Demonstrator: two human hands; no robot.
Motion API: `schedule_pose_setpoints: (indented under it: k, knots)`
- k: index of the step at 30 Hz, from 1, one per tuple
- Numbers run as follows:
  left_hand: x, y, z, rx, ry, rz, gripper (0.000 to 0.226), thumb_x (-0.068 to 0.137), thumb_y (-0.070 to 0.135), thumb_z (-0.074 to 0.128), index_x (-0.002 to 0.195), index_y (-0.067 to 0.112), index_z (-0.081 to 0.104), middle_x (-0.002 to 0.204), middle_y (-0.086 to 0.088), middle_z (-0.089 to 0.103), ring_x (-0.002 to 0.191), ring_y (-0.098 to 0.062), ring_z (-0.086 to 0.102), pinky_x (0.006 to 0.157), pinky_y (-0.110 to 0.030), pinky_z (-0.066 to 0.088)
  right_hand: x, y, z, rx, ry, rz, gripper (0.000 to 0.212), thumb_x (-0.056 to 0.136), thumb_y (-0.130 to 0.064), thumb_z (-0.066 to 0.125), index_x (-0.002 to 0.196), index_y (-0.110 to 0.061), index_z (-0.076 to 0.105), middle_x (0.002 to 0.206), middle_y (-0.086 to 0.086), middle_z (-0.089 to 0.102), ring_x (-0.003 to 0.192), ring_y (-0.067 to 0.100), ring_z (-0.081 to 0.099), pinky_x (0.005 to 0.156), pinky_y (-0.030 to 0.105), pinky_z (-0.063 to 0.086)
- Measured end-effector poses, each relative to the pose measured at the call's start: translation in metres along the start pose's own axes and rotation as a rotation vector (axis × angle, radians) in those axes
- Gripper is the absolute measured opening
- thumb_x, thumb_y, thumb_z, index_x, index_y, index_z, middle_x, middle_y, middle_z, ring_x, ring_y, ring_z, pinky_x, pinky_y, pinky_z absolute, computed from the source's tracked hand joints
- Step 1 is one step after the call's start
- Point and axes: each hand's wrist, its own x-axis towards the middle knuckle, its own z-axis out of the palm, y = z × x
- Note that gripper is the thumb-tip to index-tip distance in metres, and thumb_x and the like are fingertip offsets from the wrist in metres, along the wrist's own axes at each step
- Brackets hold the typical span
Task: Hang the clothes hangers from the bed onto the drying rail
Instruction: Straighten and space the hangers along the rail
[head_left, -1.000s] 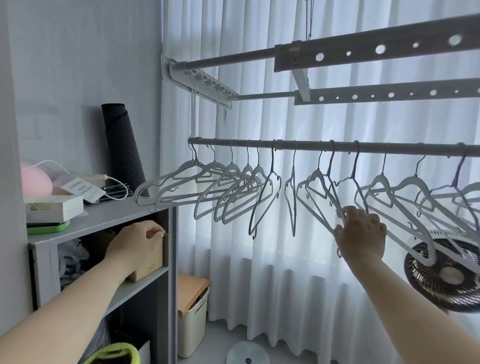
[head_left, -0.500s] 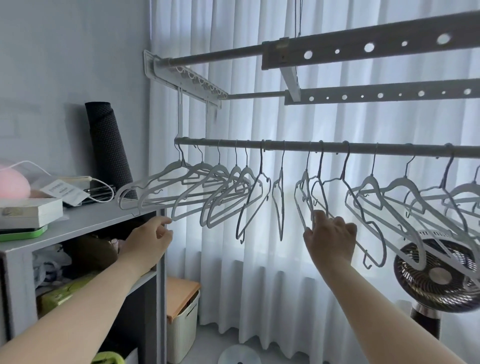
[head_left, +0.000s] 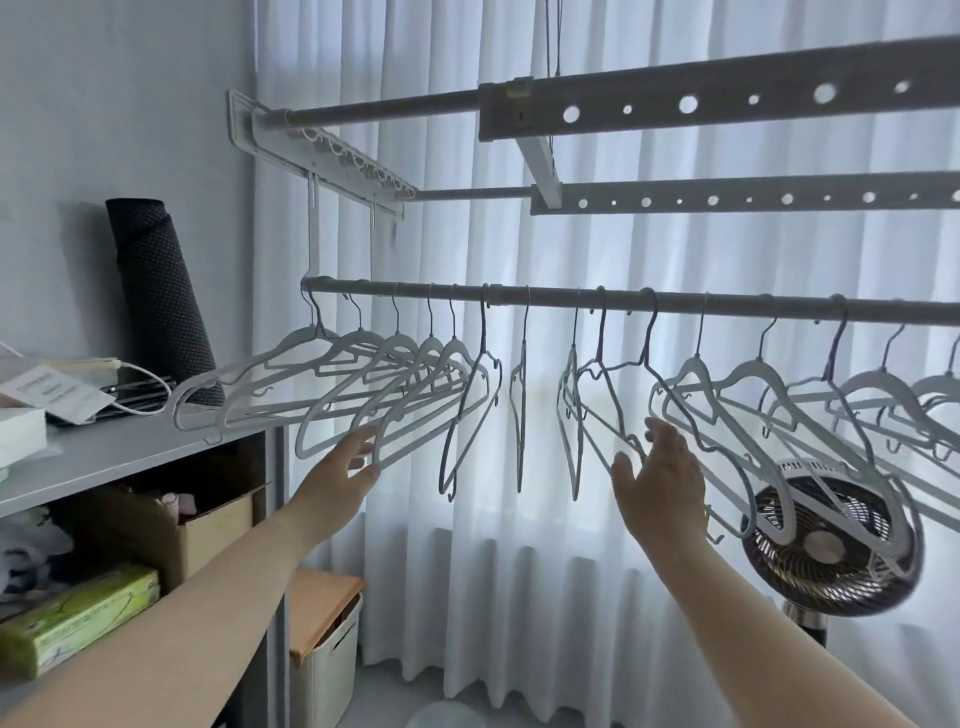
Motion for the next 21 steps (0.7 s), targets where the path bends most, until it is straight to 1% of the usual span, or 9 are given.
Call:
schedule_pose_setpoints:
  k: [2, 5, 7, 9, 11, 14, 17, 19, 21]
  knots:
    - [0.002, -0.001, 0.002, 0.001, 0.0, -0.009, 0.042, 0.095, 0.009, 0.042, 0.136, 0.019, 0.039, 0.142, -0.007, 0.038, 0.131, -0.02, 0.037, 0.096, -0.027, 0.03, 0.0, 0.0, -0.002, 0.018, -0.041, 0.059, 0.044, 0.09, -0.01, 0.046, 0.132, -0.004, 0.035, 0.126, 0.013, 0.052, 0.119, 0.031, 0.044, 0.099, 0.035, 0.029]
    - [0.004, -0.002, 0.004, 0.032, -0.018, -0.027, 0.04, 0.095, 0.01, 0.042, 0.133, 0.021, 0.044, 0.143, -0.007, 0.038, 0.133, -0.018, 0.034, 0.1, -0.027, 0.029, 0.0, 0.002, -0.002, -0.016, -0.099, 0.111, 0.04, 0.09, -0.009, 0.043, 0.13, -0.006, 0.036, 0.1, 0.007, 0.061, 0.105, 0.034, 0.054, 0.09, 0.036, 0.034]
    - [0.003, 0.0, 0.005, 0.056, -0.052, -0.038, 0.04, 0.095, 0.01, 0.041, 0.134, 0.021, 0.043, 0.143, -0.007, 0.037, 0.135, -0.019, 0.031, 0.103, -0.027, 0.027, 0.0, 0.003, 0.0, -0.062, -0.119, 0.114, 0.039, 0.089, -0.008, 0.041, 0.128, -0.007, 0.037, 0.085, 0.005, 0.059, 0.096, 0.035, 0.057, 0.086, 0.036, 0.036]
    - [0.003, 0.0, 0.007, 0.073, -0.076, -0.024, 0.04, 0.095, 0.008, 0.041, 0.133, 0.02, 0.044, 0.145, -0.003, 0.037, 0.136, -0.019, 0.03, 0.107, -0.028, 0.025, -0.001, 0.001, 0.001, -0.072, -0.134, 0.11, 0.037, 0.089, -0.007, 0.04, 0.126, -0.008, 0.039, 0.078, 0.004, 0.056, 0.09, 0.034, 0.058, 0.086, 0.036, 0.037]
    - [0.003, -0.001, 0.01, 0.082, -0.088, -0.018, 0.041, 0.094, 0.006, 0.041, 0.132, 0.02, 0.045, 0.146, -0.001, 0.036, 0.136, -0.018, 0.03, 0.107, -0.027, 0.023, -0.002, -0.001, 0.002, -0.061, -0.16, 0.108, 0.035, 0.09, -0.006, 0.039, 0.125, -0.009, 0.04, 0.074, 0.003, 0.056, 0.085, 0.032, 0.057, 0.088, 0.037, 0.037]
    - [0.002, -0.002, 0.014, 0.081, -0.101, -0.015, 0.041, 0.094, 0.004, 0.041, 0.132, 0.02, 0.045, 0.147, -0.001, 0.035, 0.137, -0.017, 0.029, 0.106, -0.024, 0.023, -0.004, -0.001, 0.004, -0.044, -0.176, 0.101, 0.035, 0.089, -0.004, 0.038, 0.124, -0.009, 0.041, 0.07, 0.004, 0.06, 0.084, 0.032, 0.059, 0.088, 0.038, 0.039]
    - [0.001, 0.0, 0.018, 0.076, -0.129, 0.002, 0.043, 0.094, 0.003, 0.04, 0.133, 0.021, 0.043, 0.147, 0.001, 0.033, 0.137, -0.015, 0.027, 0.1, -0.02, 0.023, -0.005, -0.001, 0.005, -0.021, -0.188, 0.094, 0.037, 0.087, -0.003, 0.039, 0.124, -0.009, 0.042, 0.059, -0.004, 0.05, 0.076, 0.028, 0.053, 0.088, 0.038, 0.04]
    - [0.0, 0.001, 0.021, 0.065, -0.149, 0.002, 0.044, 0.094, 0.003, 0.04, 0.132, 0.023, 0.043, 0.146, 0.0, 0.033, 0.137, -0.015, 0.027, 0.099, -0.02, 0.023, -0.005, -0.002, 0.006, -0.013, -0.184, 0.085, 0.037, 0.088, -0.003, 0.039, 0.124, -0.009, 0.042, 0.062, 0.0, 0.054, 0.079, 0.03, 0.056, 0.09, 0.039, 0.04]
    - [0.001, 0.002, 0.025, 0.049, -0.148, 0.021, 0.042, 0.092, 0.001, 0.041, 0.125, 0.028, 0.046, 0.145, 0.0, 0.035, 0.134, -0.013, 0.03, 0.095, -0.018, 0.024, -0.006, -0.002, 0.007, -0.007, -0.178, 0.08, 0.037, 0.088, -0.004, 0.039, 0.124, -0.009, 0.041, 0.068, 0.005, 0.06, 0.085, 0.031, 0.059, 0.093, 0.04, 0.041]
